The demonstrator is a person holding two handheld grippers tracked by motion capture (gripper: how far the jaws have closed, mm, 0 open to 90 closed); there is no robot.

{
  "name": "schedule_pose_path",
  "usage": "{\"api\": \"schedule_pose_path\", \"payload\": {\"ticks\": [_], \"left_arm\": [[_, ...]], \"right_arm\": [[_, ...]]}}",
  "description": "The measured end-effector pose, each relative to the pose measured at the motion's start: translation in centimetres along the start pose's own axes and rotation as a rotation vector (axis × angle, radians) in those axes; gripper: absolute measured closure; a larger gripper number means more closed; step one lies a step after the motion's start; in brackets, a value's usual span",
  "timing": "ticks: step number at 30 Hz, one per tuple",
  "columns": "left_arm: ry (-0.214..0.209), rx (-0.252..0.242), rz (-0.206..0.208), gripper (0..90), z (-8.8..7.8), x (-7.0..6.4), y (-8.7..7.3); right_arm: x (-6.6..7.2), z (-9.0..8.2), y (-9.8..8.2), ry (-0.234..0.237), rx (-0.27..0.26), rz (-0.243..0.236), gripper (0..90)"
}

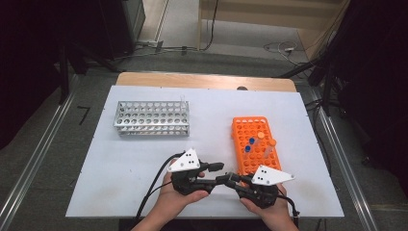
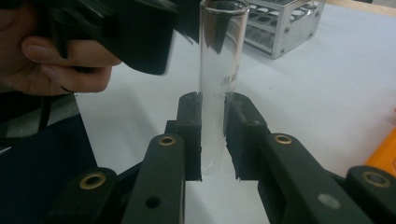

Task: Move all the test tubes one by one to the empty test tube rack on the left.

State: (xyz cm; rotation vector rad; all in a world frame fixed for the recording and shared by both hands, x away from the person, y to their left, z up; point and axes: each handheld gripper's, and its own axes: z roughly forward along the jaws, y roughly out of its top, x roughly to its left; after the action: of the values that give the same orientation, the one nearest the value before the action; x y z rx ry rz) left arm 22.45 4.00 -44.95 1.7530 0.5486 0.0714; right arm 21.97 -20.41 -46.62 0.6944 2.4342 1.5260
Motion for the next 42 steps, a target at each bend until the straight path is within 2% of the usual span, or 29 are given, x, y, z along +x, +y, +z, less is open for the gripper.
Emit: {"api": "schedule_pose_path", "payload": {"ticks": [9,19,25,27,28,29,30,31,33,34,35,42], "left_arm": [[-0.003,0.011,0.021,68.9,0.7,-0.3,-0.1],[0.029,0.03,0.059,75.4,0.9,-0.5,-0.1],[0.046,0.033,0.067,76.7,1.0,-0.4,0.0],[0.05,0.026,0.064,76.7,0.9,-0.4,0.1],[0.055,0.023,0.062,76.7,0.8,-0.3,0.1],[0.057,0.019,0.057,76.7,0.7,-0.2,0.2],[0.056,0.011,0.05,76.7,0.5,0.0,0.2],[0.06,0.007,0.045,76.7,0.3,0.1,0.3],[0.062,0.002,0.041,76.7,0.1,0.3,0.4],[0.068,0.001,0.04,76.7,0.0,0.4,0.4],[0.071,-0.003,0.037,76.7,-0.2,0.5,0.4],[0.103,-0.017,0.024,76.7,-1.3,1.4,0.7]], "right_arm": [[0.6,0.4,0.1,0.012,0.014,-0.028,74.0],[0.5,0.6,0.0,0.029,0.024,-0.014,74.0],[0.2,0.7,-0.1,0.043,0.026,0.001,73.6],[0.1,0.6,-0.1,0.059,0.027,-0.003,64.5],[0.1,0.6,-0.1,0.059,0.027,-0.003,64.5],[0.1,0.6,-0.2,0.073,0.034,-0.012,56.6],[0.1,0.6,-0.2,0.073,0.034,-0.012,56.6],[0.0,0.4,-0.3,0.078,0.032,-0.014,48.0],[-0.1,0.3,-0.3,0.075,0.032,-0.012,44.9],[-0.3,0.0,-0.3,0.082,0.018,-0.007,37.8],[-0.3,0.0,-0.3,0.082,0.018,-0.007,37.8],[-1.5,-1.8,-0.6,0.049,-0.02,0.015,18.1]]}}
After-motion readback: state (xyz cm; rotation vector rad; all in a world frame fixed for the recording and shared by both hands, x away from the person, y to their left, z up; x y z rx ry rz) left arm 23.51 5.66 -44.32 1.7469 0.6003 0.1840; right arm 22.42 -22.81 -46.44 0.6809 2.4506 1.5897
